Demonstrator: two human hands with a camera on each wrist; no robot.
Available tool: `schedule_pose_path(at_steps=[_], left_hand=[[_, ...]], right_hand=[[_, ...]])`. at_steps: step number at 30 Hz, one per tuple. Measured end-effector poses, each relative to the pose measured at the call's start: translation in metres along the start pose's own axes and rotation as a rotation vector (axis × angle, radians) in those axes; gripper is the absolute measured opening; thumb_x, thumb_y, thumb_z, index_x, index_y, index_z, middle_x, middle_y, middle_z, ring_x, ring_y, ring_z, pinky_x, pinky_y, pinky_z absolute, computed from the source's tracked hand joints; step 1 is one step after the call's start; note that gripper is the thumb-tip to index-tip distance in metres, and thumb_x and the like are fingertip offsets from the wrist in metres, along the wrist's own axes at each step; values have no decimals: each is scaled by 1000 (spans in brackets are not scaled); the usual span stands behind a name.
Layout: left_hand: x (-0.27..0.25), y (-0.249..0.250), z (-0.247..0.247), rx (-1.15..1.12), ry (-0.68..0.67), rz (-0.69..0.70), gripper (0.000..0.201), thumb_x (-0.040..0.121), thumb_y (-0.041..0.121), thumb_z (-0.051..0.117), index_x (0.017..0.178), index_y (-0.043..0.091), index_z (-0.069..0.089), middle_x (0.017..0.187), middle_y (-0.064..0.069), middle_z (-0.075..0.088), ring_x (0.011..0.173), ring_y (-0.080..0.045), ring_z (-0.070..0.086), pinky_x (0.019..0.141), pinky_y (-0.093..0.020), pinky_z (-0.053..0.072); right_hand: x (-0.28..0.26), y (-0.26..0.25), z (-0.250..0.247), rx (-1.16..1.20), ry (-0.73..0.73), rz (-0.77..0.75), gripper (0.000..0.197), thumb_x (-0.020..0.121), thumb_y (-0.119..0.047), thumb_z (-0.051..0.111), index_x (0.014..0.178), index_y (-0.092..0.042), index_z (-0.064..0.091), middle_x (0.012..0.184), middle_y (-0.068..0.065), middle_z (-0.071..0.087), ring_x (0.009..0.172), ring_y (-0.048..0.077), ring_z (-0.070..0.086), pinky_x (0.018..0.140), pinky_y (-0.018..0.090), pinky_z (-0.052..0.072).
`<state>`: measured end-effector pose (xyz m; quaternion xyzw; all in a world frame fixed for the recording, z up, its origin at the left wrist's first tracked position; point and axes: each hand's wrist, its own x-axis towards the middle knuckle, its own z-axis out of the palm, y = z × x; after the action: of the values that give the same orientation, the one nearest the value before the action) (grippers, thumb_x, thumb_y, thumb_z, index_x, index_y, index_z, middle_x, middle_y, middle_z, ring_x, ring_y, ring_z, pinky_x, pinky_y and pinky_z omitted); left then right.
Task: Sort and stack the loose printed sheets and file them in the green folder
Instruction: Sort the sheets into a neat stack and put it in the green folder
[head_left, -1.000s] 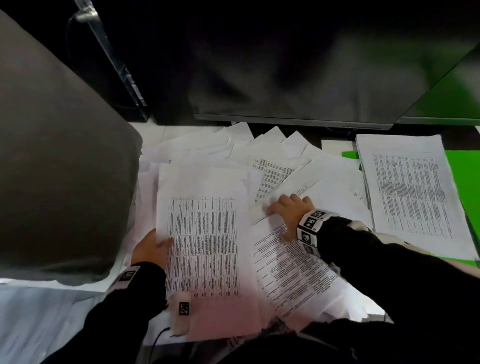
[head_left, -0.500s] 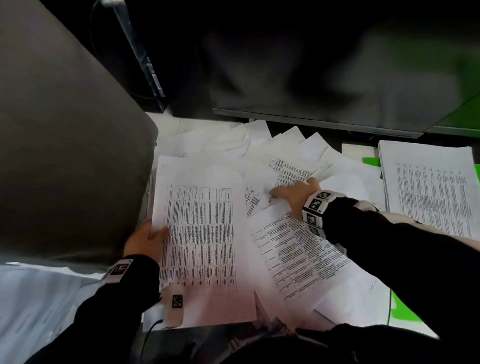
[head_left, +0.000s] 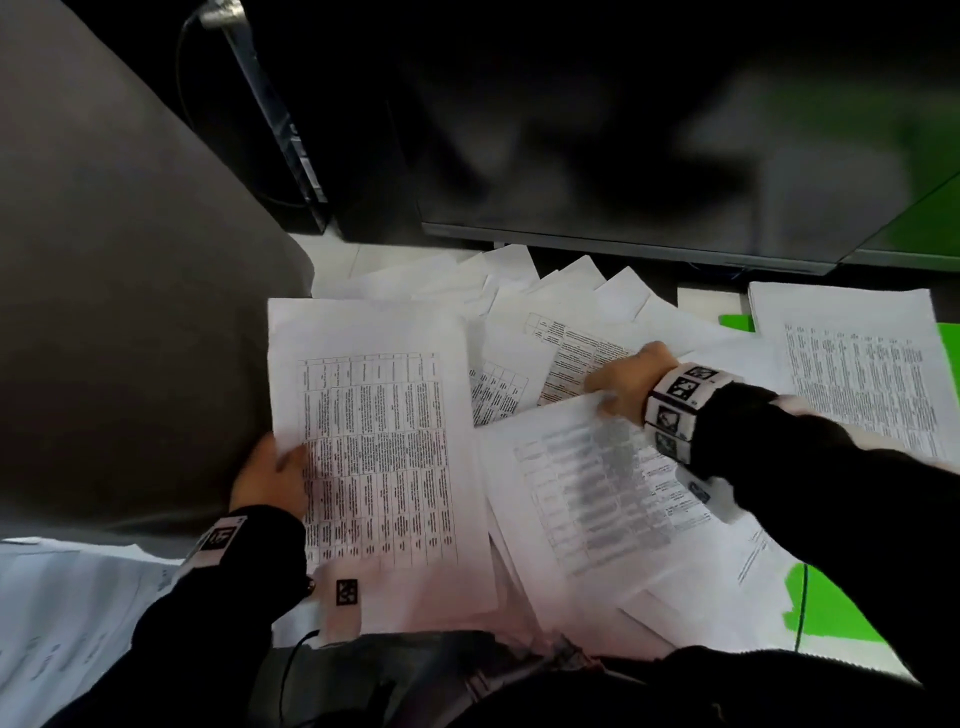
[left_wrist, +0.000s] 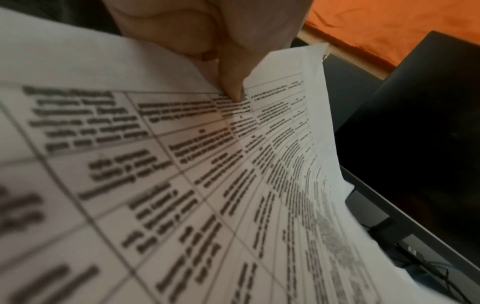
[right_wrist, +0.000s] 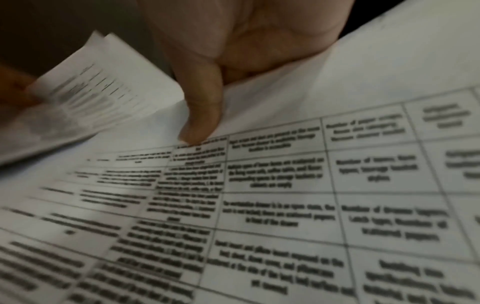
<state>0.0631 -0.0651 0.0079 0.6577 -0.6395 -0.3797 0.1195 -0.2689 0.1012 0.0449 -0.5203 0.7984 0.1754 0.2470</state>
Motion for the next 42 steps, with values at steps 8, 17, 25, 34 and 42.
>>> schedule_pose_path(at_steps=[8,17,25,34,42], left_hand=[[-12,16,4,-28,40,15,30,93,6,46,121,-2,49,116,-21,58,114,-38,52,89,-36,37],[-9,32,7,-104,94,37,21,94,14,44,111,3,50,113,-21,59,104,-34,55,82,-31,33],[-30,59,40,-204,-97,151,28,93,18,48,121,14,52,108,-4,62,95,-20,56,84,-28,40],[-63,92,60,-344,-343,208,29,91,9,48,108,30,58,90,16,64,82,-3,59,62,-9,43],[-73,108,57,-367,-357,212,44,97,38,36,138,22,37,143,2,44,134,-21,38,112,-30,25]], right_hand=[[-54,69,-24,700,342,234,7,80,-31,68,80,-33,62,79,-9,65,88,17,62,75,22,40],[-89,91,0,1175,478,416,12,83,-42,63,80,-30,61,59,-17,61,50,-1,56,48,16,40],[-65,40,34,1383,346,436,41,65,-57,69,82,-19,69,89,5,73,82,23,69,76,36,54],[-56,-13,34,1301,330,407,42,91,-35,54,128,-15,50,122,5,61,111,26,57,96,37,45],[-67,-22,23,1326,428,271,38,90,-20,56,128,-17,50,114,-2,62,107,19,57,86,27,40]])
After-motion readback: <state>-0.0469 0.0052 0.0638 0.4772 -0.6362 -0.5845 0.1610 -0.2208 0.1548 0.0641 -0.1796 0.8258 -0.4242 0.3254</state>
